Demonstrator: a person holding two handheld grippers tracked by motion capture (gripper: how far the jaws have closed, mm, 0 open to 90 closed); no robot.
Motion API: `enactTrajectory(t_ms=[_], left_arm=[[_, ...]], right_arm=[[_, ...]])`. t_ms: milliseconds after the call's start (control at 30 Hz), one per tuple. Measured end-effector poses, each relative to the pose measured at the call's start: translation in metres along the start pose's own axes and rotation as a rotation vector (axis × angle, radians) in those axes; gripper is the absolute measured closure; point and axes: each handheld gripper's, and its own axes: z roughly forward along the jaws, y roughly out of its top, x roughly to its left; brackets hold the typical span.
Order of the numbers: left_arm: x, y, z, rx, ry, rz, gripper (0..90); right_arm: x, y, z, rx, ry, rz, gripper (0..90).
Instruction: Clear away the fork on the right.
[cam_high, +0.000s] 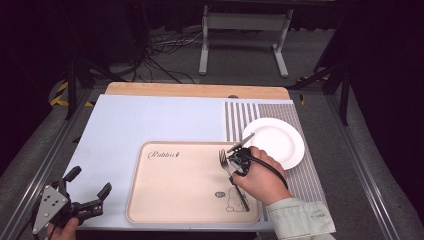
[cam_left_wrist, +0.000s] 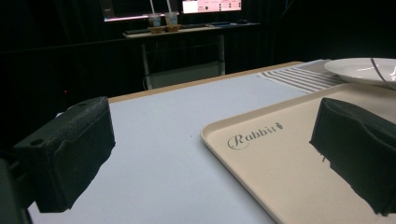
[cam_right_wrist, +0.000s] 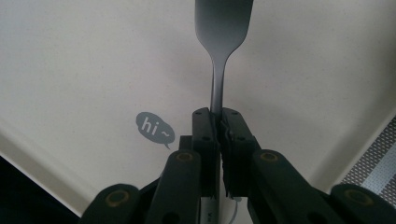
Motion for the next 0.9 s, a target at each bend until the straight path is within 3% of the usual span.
enactTrajectory(t_ms=[800,900], left_arm=[[0.0,0.0,0.0,-0.002,-0.001,-0.004,0.3],[0.0,0.0,0.0,-0.001,-0.001,-0.001,0.3]], right_arm=[[-0.01,0.001,0.017,0.025,-0.003,0.058,85.6],[-0.01,0.001,0.016,0.012,0.0,0.06,81.5]])
